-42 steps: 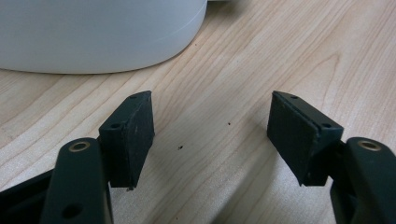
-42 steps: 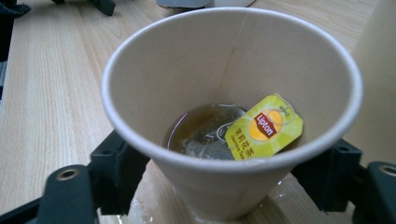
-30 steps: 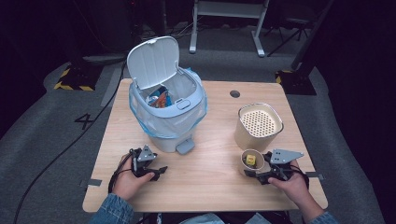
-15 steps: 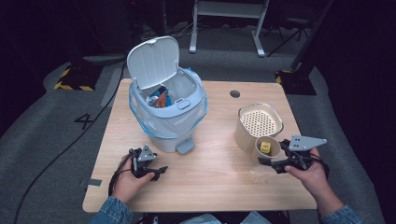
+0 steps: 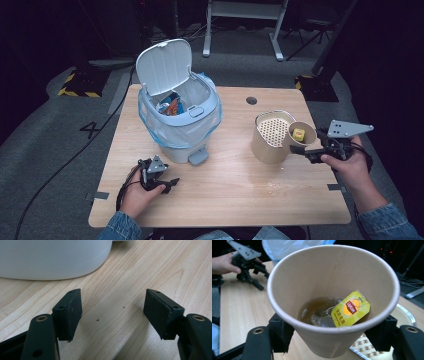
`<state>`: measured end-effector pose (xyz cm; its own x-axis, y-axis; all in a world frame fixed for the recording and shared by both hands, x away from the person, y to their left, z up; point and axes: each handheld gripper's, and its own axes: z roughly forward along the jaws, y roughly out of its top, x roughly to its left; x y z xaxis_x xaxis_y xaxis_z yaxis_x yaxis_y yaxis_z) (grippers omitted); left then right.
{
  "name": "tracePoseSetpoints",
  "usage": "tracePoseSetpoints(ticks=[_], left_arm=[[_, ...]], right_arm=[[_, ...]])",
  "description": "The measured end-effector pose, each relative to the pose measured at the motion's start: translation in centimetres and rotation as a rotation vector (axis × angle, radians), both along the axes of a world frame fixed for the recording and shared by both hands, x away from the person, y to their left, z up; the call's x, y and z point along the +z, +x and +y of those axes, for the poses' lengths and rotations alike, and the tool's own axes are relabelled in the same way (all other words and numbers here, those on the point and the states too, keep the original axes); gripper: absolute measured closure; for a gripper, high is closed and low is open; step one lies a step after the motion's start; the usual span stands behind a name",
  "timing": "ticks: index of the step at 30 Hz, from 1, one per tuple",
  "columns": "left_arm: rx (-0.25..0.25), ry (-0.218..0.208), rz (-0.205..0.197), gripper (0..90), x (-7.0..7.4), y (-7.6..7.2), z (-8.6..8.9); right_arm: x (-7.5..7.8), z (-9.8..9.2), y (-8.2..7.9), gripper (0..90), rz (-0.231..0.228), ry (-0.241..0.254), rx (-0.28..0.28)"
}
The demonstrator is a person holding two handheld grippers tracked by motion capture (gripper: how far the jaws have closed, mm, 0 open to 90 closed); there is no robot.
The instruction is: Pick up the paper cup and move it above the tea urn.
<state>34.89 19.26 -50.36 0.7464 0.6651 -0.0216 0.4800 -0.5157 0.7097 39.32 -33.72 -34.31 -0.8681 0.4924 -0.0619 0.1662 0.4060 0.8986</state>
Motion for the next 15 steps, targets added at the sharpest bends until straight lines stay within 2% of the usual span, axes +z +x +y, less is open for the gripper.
tracePoseSetpoints(ticks=[7,15], left_arm=[[0.0,-0.001,0.001,31.5,0.0,0.0,0.0],[0.0,0.0,0.0,31.5,0.0,0.0,0.0]], right_arm=[[1.5,-0.4,2.2,32.2,-0.016,0.004,-0.035],[1.7,-0.7,4.8,32.4,-0.054,-0.025,-0.077]])
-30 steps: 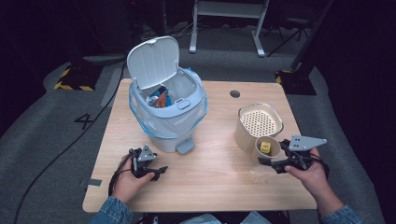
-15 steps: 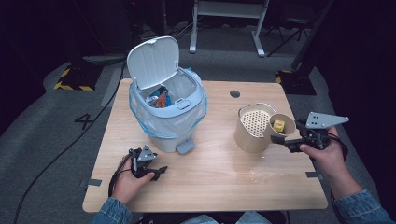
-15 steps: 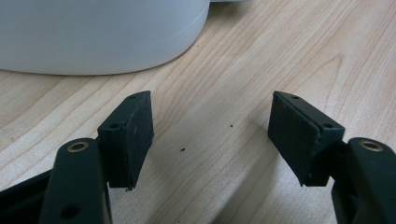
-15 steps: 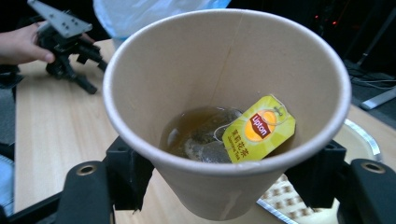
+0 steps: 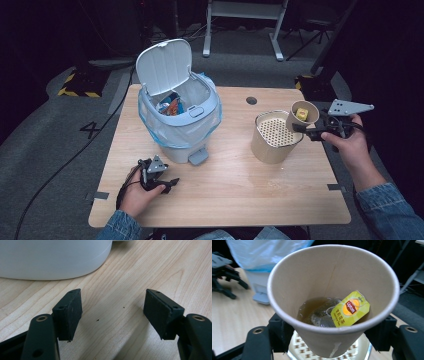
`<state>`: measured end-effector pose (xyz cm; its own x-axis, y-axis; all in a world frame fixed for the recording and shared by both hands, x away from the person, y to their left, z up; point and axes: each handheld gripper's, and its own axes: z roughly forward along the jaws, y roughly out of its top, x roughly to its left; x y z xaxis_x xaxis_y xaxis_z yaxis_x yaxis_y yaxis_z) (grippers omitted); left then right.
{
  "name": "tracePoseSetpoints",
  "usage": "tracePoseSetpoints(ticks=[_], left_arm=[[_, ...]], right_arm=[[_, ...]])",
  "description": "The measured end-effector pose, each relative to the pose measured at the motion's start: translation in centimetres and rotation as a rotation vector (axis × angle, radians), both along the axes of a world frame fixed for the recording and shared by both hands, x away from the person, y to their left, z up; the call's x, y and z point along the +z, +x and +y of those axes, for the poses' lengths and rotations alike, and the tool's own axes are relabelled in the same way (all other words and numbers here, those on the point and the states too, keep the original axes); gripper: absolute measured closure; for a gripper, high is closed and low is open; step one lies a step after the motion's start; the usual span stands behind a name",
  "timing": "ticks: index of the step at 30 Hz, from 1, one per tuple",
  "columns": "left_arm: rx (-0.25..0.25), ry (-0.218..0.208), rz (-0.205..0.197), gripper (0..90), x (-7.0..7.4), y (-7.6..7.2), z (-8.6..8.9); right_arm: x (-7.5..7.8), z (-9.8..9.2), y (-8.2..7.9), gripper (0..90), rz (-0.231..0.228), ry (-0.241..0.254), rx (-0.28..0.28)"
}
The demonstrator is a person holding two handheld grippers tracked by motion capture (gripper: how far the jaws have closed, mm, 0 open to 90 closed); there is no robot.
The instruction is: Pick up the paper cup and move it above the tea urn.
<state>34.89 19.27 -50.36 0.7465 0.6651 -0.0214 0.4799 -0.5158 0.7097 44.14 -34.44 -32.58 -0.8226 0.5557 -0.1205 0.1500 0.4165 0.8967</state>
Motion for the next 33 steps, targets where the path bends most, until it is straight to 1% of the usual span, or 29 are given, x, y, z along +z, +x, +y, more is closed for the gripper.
tracePoseSetpoints(ticks=[3,5,9,11,14,16,18,21,23,26,30,33], left_arm=[[0.0,0.0,0.0,31.5,0.0,0.0,0.0],[0.0,0.0,0.0,31.4,0.0,0.0,0.0],[0.0,0.0,0.0,31.5,0.0,0.0,0.0],[0.0,0.0,0.0,31.5,0.0,0.0,0.0],[0.0,0.0,-0.001,31.5,0.0,0.0,0.0],[0.0,0.0,0.0,31.4,0.0,0.0,0.0],[0.0,0.0,0.0,31.5,0.0,0.0,0.0],[0.0,0.0,0.0,31.5,0.0,0.0,0.0],[0.0,0.0,0.0,31.5,0.0,0.0,0.0],[0.0,0.0,0.0,31.5,0.0,0.0,0.0],[0.0,0.0,0.0,31.5,0.0,0.0,0.0],[0.0,0.0,0.0,31.5,0.0,0.0,0.0]], right_arm=[[0.0,-0.1,0.9,32.6,-0.025,-0.029,-0.017],[0.1,0.0,1.4,32.7,-0.049,-0.061,-0.024],[0.2,0.2,2.0,33.0,-0.131,-0.134,-0.027],[0.3,0.3,2.1,33.1,-0.182,-0.184,-0.025],[0.2,0.6,2.2,33.4,-0.239,-0.251,-0.026],[0.1,0.9,2.2,33.6,-0.295,-0.31,-0.019],[0.0,1.1,2.2,33.7,-0.341,-0.357,-0.001],[-0.1,1.5,2.1,33.8,-0.395,-0.419,0.013],[-0.2,1.8,1.9,33.9,-0.438,-0.485,0.015],[-0.4,2.3,1.8,34.1,-0.502,-0.597,0.018],[-0.8,2.6,1.7,34.1,-0.553,-0.703,0.026],[-1.2,2.8,1.7,34.2,-0.573,-0.769,0.033]])
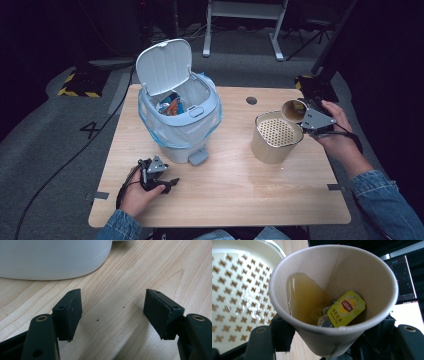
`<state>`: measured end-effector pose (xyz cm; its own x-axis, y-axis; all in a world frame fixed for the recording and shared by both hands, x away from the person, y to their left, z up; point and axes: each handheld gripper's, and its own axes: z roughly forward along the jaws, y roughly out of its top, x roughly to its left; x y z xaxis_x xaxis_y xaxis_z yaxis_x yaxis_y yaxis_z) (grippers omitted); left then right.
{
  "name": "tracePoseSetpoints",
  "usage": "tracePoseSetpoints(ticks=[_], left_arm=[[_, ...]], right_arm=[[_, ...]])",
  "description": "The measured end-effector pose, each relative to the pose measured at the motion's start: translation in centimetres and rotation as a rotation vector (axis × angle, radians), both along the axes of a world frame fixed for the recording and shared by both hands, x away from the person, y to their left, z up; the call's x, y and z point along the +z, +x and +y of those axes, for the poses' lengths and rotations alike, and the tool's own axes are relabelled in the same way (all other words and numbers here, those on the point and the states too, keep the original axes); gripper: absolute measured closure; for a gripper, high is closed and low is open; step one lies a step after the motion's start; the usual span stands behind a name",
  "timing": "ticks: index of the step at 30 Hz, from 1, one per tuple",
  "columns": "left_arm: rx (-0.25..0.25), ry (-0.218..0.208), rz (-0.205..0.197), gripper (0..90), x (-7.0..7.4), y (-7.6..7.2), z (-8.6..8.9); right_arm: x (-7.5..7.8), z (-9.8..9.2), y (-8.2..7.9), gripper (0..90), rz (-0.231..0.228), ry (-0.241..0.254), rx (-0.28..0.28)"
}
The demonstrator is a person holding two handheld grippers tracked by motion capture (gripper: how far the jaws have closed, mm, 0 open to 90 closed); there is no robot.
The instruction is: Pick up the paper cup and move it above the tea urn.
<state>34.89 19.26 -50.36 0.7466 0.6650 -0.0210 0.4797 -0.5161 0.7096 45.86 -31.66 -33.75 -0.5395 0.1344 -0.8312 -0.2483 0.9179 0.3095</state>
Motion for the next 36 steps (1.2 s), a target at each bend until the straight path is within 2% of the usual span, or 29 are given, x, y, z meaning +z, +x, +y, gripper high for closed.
tracePoseSetpoints(ticks=[6,11,14,21,25,29,31,34,36], left_arm=[[0.0,0.0,0.0,31.5,0.0,0.0,0.0],[0.0,0.0,0.0,31.4,0.0,0.0,0.0],[0.0,0.0,0.0,31.5,0.0,0.0,0.0],[0.0,0.0,0.0,31.5,0.0,0.0,0.0],[0.0,0.0,0.0,31.5,0.0,0.0,0.0],[0.0,0.0,0.0,31.5,0.0,0.0,0.0],[0.0,0.0,0.0,31.5,0.0,0.0,0.0],[0.0,0.0,0.0,31.5,0.0,0.0,0.0],[0.0,0.0,0.0,31.5,0.0,0.0,0.0]], right_arm=[[-0.9,0.5,-0.1,34.2,-0.073,-0.159,-0.012],[-1.5,1.1,-0.3,34.2,-0.123,-0.265,-0.016],[-1.8,1.4,-0.5,34.3,-0.166,-0.347,-0.018],[-2.8,2.5,-1.0,34.3,-0.334,-0.611,0.003],[-3.5,3.1,-1.5,34.3,-0.438,-0.768,0.041],[-4.3,3.7,-2.0,34.3,-0.561,-0.918,0.081],[-4.5,4.0,-2.4,34.3,-0.634,-1.023,0.101],[-5.0,4.3,-2.7,34.2,-0.726,-1.12,0.115],[-5.1,4.5,-2.9,34.3,-0.751,-1.168,0.131]])
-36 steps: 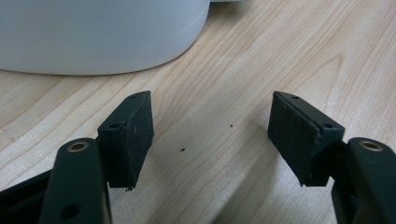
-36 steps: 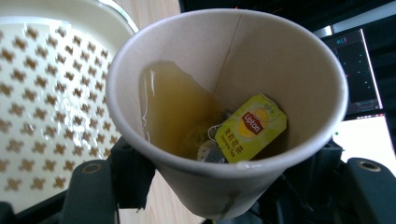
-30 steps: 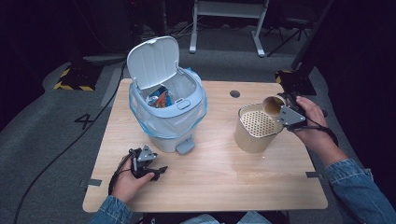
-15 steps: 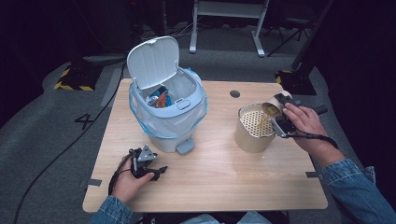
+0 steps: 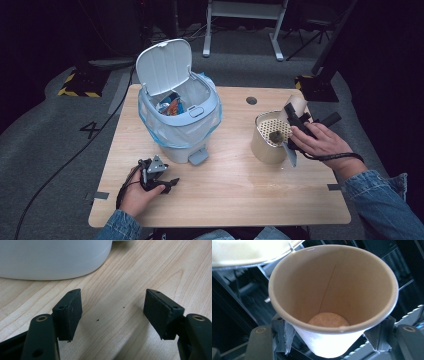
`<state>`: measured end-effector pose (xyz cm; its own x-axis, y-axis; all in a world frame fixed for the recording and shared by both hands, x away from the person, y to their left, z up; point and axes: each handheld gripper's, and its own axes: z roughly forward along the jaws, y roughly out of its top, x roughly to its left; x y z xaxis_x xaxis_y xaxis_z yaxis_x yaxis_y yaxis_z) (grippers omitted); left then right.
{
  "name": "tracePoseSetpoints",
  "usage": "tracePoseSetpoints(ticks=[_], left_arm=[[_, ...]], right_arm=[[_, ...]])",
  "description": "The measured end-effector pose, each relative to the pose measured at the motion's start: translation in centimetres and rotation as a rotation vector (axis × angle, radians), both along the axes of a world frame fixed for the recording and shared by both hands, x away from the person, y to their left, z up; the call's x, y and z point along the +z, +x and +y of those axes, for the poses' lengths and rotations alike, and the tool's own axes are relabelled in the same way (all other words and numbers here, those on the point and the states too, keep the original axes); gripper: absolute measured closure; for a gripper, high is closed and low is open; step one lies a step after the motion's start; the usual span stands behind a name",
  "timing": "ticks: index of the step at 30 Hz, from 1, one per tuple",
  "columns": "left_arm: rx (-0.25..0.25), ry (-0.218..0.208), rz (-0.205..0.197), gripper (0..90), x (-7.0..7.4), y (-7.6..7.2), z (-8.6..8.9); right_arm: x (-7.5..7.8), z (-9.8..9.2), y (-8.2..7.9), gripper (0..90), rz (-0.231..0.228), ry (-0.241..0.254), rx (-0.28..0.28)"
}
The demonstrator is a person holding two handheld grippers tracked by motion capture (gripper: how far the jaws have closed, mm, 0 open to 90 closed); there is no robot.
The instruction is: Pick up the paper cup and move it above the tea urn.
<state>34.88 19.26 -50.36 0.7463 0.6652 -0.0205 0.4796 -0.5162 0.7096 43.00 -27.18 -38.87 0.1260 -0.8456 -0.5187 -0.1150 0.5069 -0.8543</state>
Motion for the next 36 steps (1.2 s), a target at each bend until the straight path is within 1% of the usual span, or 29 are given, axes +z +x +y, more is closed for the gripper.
tracePoseSetpoints(ticks=[1,3,5,9,10,12,15,21,23,25,28,29,30,32,33,34,36], left_arm=[[0.0,0.0,0.0,31.5,0.0,0.0,0.0],[0.0,0.0,0.0,31.5,0.0,0.0,0.0],[0.0,0.0,0.0,31.5,0.0,0.0,0.0],[0.0,0.0,0.0,31.5,0.0,0.0,0.0],[0.0,0.0,0.0,31.5,0.0,0.0,0.0],[0.0,0.0,0.0,31.4,0.0,0.0,0.0],[0.0,0.0,0.0,31.5,0.0,0.0,0.0],[0.0,0.0,0.0,31.5,0.0,0.0,0.0],[0.0,0.0,0.0,31.5,0.0,0.0,0.0],[0.0,0.0,0.0,31.5,0.0,0.0,0.0],[0.0,0.0,0.0,31.5,0.0,0.0,0.0],[0.0,0.0,0.0,31.5,0.0,0.0,0.0],[0.0,0.0,0.0,31.5,0.0,0.0,0.0],[0.0,0.0,0.0,31.5,0.0,0.0,0.0],[0.0,0.0,0.0,31.5,0.0,0.0,0.0],[0.0,0.0,0.0,31.5,0.0,0.0,0.0],[0.0,0.0,0.0,31.5,0.0,0.0,0.0]], right_arm=[[0.0,0.1,0.0,34.3,-0.006,-0.017,0.004],[0.0,0.1,-0.1,34.2,-0.007,-0.027,0.0],[0.0,0.1,-0.1,34.2,-0.026,-0.037,0.009],[0.2,0.2,-0.3,34.1,-0.045,-0.054,0.02],[0.2,0.3,-0.3,34.1,-0.041,-0.06,0.02],[0.3,0.2,-0.3,34.1,-0.043,-0.057,0.021],[0.3,0.2,-0.4,34.0,-0.052,-0.064,0.023],[0.3,0.2,-0.4,33.8,-0.039,-0.067,0.013],[0.3,0.2,-0.4,33.8,-0.041,-0.069,0.025],[0.4,0.3,-0.5,33.7,-0.03,-0.059,0.025],[0.9,0.2,-0.3,33.6,0.019,0.018,0.01],[1.0,0.1,-0.2,33.5,0.021,0.039,0.008],[1.2,0.0,-0.2,33.4,0.036,0.064,0.004],[1.5,-0.2,-0.1,33.3,0.071,0.128,-0.003],[1.8,-0.3,0.0,33.2,0.095,0.165,-0.001],[1.9,-0.4,0.0,33.2,0.123,0.222,-0.01],[2.3,-0.6,0.3,33.1,0.166,0.28,-0.009]])
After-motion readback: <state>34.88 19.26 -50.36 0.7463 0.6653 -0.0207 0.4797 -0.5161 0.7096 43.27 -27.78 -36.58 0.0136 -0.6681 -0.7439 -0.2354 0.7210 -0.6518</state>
